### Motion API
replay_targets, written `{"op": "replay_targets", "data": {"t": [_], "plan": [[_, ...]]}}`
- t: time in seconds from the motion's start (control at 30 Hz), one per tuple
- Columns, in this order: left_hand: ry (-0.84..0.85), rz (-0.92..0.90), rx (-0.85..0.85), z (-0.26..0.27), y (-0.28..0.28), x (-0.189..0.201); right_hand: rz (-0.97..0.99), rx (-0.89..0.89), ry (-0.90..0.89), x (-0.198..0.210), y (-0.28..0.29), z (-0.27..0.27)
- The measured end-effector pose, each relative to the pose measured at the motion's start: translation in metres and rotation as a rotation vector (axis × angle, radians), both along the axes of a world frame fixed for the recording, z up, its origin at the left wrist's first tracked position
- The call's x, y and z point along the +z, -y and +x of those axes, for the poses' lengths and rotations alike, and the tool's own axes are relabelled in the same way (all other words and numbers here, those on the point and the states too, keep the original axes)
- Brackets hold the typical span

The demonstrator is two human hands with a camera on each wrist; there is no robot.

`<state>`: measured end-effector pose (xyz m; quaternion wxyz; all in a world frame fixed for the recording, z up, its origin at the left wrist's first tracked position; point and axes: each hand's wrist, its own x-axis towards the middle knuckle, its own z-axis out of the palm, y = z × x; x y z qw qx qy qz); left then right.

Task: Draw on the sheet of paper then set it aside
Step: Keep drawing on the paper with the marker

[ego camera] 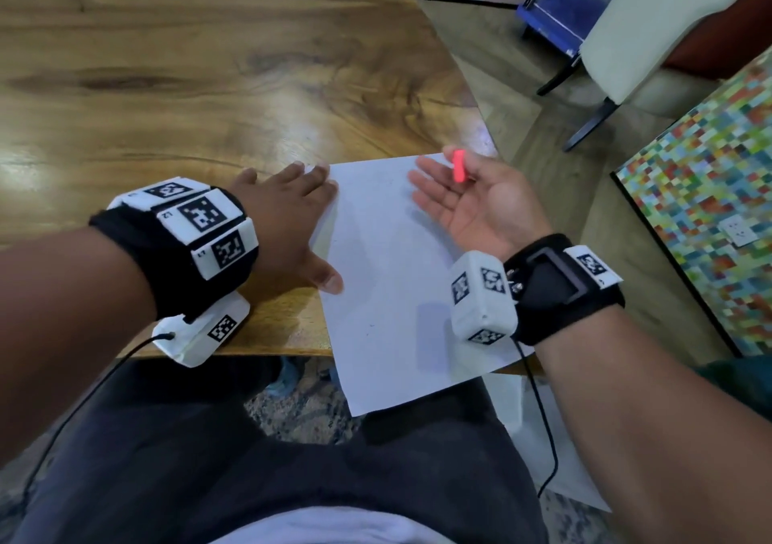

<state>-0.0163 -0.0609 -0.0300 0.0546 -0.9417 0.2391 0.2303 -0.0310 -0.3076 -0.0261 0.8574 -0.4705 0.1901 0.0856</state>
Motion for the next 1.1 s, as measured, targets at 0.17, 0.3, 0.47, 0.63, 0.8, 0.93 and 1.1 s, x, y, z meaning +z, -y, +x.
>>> {"op": "replay_targets", "data": {"t": [0.17, 0.3, 0.47, 0.63, 0.8, 0.93, 1.1], "plan": [[-0.011, 0.002, 0.006, 0.001, 0.0, -0.002, -0.039, 0.129, -0.041, -0.011, -0.038, 0.01], [-0.008, -0.005, 0.001, -0.001, -0.001, -0.002, 0.026, -0.208, 0.0, -0.009, -0.027, 0.036], [-0.018, 0.002, 0.005, 0.0, 0.0, -0.001, -0.042, 0.095, -0.033, -0.013, -0.048, 0.026], [-0.028, -0.017, 0.005, 0.0, -0.003, -0.002, -0.032, -0.309, -0.032, -0.006, 0.02, 0.03], [-0.021, -0.028, -0.006, 0.001, -0.002, -0.003, -0.03, 0.018, -0.019, 0.001, 0.02, -0.021], [-0.023, -0.028, -0.002, 0.0, -0.002, -0.002, -0.086, -0.026, -0.027, -0.014, 0.021, -0.038], [-0.025, -0.028, 0.011, 0.0, -0.002, -0.002, 0.019, -0.023, 0.018, -0.003, 0.037, -0.053]]}}
